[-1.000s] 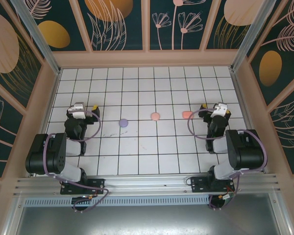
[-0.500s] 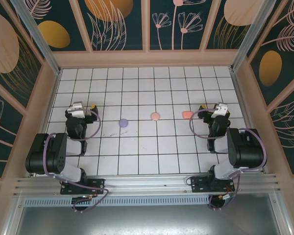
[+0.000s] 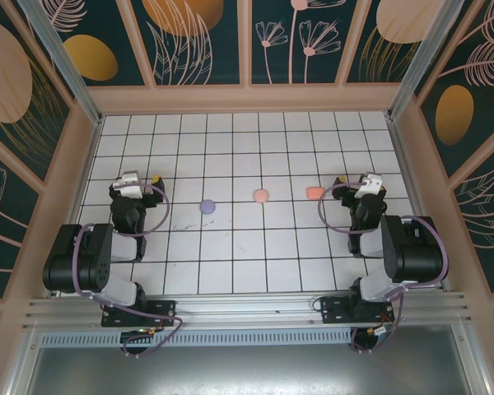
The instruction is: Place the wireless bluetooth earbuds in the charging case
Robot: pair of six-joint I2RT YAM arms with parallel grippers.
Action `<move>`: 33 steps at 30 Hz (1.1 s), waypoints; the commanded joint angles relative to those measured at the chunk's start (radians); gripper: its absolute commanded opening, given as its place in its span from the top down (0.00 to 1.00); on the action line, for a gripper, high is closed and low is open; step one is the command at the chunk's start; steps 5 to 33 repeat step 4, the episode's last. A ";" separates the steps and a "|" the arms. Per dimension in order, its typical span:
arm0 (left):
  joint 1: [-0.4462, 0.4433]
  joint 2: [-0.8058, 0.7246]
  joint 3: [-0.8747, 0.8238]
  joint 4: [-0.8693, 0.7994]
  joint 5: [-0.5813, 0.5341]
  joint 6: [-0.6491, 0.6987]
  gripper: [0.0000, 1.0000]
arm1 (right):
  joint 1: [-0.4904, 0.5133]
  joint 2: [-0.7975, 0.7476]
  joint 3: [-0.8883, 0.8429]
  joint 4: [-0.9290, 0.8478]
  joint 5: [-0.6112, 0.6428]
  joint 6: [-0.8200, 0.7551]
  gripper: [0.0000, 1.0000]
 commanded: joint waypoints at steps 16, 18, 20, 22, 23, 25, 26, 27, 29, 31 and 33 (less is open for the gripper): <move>-0.003 0.002 0.013 0.007 -0.012 -0.015 0.01 | -0.007 0.003 0.021 0.020 -0.069 -0.006 0.01; -0.003 0.002 0.013 0.007 -0.012 -0.015 0.01 | -0.007 0.003 0.021 0.020 -0.069 -0.006 0.01; -0.003 0.002 0.013 0.007 -0.012 -0.015 0.01 | -0.007 0.003 0.021 0.020 -0.069 -0.006 0.01; -0.003 0.002 0.013 0.007 -0.012 -0.015 0.01 | -0.007 0.003 0.021 0.020 -0.069 -0.006 0.01; -0.003 0.002 0.013 0.007 -0.012 -0.015 0.01 | -0.007 0.003 0.021 0.020 -0.069 -0.006 0.01; -0.003 0.002 0.013 0.007 -0.012 -0.015 0.01 | -0.007 0.003 0.021 0.020 -0.069 -0.006 0.01; -0.003 0.002 0.013 0.007 -0.012 -0.015 0.01 | -0.007 0.003 0.021 0.020 -0.069 -0.006 0.01; -0.003 0.002 0.013 0.007 -0.012 -0.015 0.01 | -0.007 0.003 0.021 0.020 -0.069 -0.006 0.01; -0.003 0.002 0.013 0.007 -0.012 -0.015 0.01 | -0.007 0.003 0.021 0.020 -0.069 -0.006 0.01; -0.003 0.002 0.013 0.007 -0.012 -0.015 0.01 | -0.007 0.003 0.021 0.020 -0.069 -0.006 0.01; -0.003 0.002 0.013 0.007 -0.012 -0.015 0.01 | -0.007 0.003 0.021 0.020 -0.069 -0.006 0.01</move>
